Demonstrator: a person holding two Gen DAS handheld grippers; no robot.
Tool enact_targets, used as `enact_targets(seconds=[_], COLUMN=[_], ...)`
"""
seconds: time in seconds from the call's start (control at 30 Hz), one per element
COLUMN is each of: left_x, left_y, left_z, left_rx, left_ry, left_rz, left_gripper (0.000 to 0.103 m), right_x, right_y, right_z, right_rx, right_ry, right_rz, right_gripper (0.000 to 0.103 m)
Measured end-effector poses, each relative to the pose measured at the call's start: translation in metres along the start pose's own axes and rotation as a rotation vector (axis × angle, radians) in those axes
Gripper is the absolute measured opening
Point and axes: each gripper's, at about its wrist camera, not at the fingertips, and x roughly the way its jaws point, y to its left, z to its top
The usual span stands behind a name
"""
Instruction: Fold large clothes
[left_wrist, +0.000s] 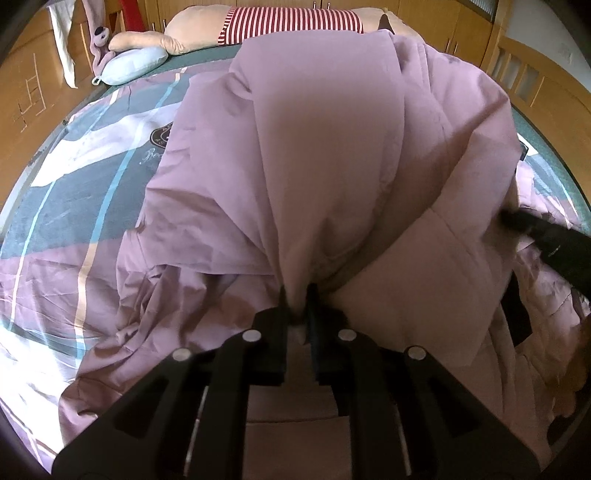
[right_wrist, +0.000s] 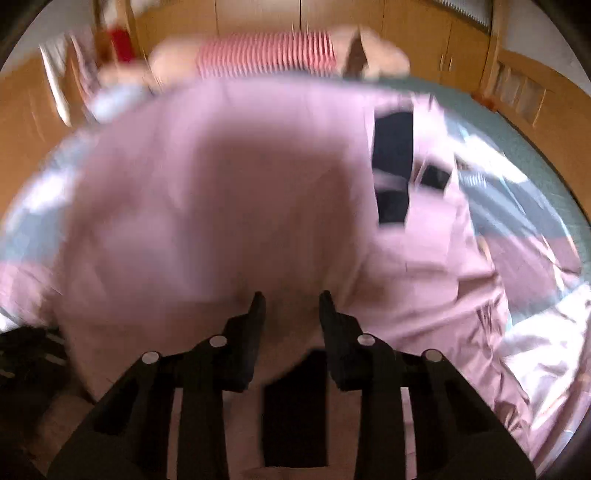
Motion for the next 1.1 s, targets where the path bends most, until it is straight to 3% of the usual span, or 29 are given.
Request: enact_targets(seconds=[0.07, 0.23, 0.3, 0.37, 0.5, 0.63, 0.8, 0.87, 0.97, 1.1], left_x=[-0.001, 0.000, 0.001, -0.001, -0.011, -0.007, -0.004, -0.004, -0.004, -0.003], left_y=[-0.002, -0.005, -0.004, 0.005, 0.017, 0.017, 0.029, 0.029, 0.030, 0.032], left_z=[-0.001, -0.002, -0.002, 0.000, 0.003, 0.002, 0.003, 0.003, 0.004, 0.005], left_rx=[-0.004, -0.004, -0.012, -0.053, -0.108, -0.111, -0.156, -0.157, -0.149, -0.155], left_ry=[-0.001, -0.002, 0.003, 0.009, -0.016, -0.004, 0.007, 0.009, 0.005, 0.014], left_rz=[0.000, 0.011, 0.009, -0.028, -0.071, -0.055, -0.081, -0.083, -0.070, -0.085], left_gripper=[0.012, 0.014, 0.018, 0.021, 0.027, 0.033, 0.042, 0.043, 0.043, 0.047], right_x=[-0.004, 0.026, 0.044, 0.054, 0.051, 0.034, -0.012, -0.002, 0.038, 0.041], right_y=[0.006, 0.027, 0.033, 0.034, 0.036, 0.031, 0.039, 0.050, 0.066, 0.061], right_z=[0.012, 0.026, 0.016, 0.004, -0.009, -0.004, 0.031, 0.040, 0.027, -0.007], right_rx=[-0.016, -0.063, -0.087, -0.133, -0.174, -0.186, -0.081, -0.115, -0.191, -0.245], right_ry=[-0.026, 0.036, 0.093, 0.084, 0.086, 0.130, -0.085, -0.066, 0.081, 0.091], right_rz=[0.025, 0.038, 0.005, -0.037, -0.067, -0.006, 0.150, 0.165, 0.093, 0.011], right_gripper=[0.032, 0.032, 0.032, 0.033, 0.033, 0.033, 0.033, 0.033, 0.033, 0.033])
